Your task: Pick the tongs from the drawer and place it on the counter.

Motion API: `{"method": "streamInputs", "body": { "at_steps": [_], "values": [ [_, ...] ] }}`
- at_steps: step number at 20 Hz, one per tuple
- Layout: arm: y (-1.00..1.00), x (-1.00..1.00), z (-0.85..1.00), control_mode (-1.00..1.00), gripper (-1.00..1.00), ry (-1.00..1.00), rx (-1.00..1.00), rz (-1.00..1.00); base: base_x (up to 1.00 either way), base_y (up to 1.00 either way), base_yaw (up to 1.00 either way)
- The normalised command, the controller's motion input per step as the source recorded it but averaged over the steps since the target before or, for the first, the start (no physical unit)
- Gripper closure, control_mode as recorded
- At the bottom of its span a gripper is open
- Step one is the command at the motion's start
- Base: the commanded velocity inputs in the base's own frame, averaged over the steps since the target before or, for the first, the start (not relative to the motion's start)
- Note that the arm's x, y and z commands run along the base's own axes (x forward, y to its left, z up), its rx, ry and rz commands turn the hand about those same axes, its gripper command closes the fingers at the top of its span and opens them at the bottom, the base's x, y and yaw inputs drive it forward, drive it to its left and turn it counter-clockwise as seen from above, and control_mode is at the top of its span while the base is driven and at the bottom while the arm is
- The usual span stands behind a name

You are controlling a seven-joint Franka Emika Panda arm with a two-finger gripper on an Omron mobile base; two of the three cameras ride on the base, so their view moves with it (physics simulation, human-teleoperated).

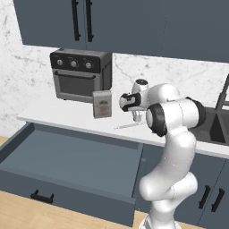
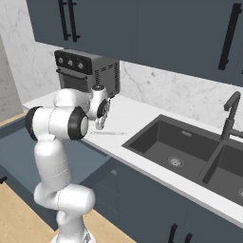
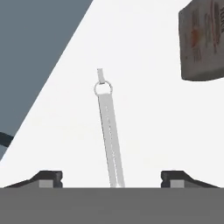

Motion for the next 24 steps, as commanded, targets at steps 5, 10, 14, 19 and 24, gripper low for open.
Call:
{"method": "streamInputs", "body": {
  "at_steps": [5,10,14,19,24],
  "values": [
    [-0.2,-1.0,1.0,-1.0,-1.0,-0.35,0.12,0.0,0.0,0.0,0.0],
    [-0.11,-1.0,1.0,-1.0,-1.0,-0.31,0.08,0.0,0.0,0.0,0.0],
    [-0.12,-1.0,1.0,-1.0,-1.0,-0.26,0.05,-0.01,0.0,0.0,0.0],
    [-0.13,-1.0,1.0,-1.0,-1.0,-0.16,0.04,-0.02,0.0,0.0,0.0],
    [0.0,-1.0,1.0,-1.0,-1.0,-0.03,0.0,-0.13,0.0,0.0,0.0]
  ]
}}
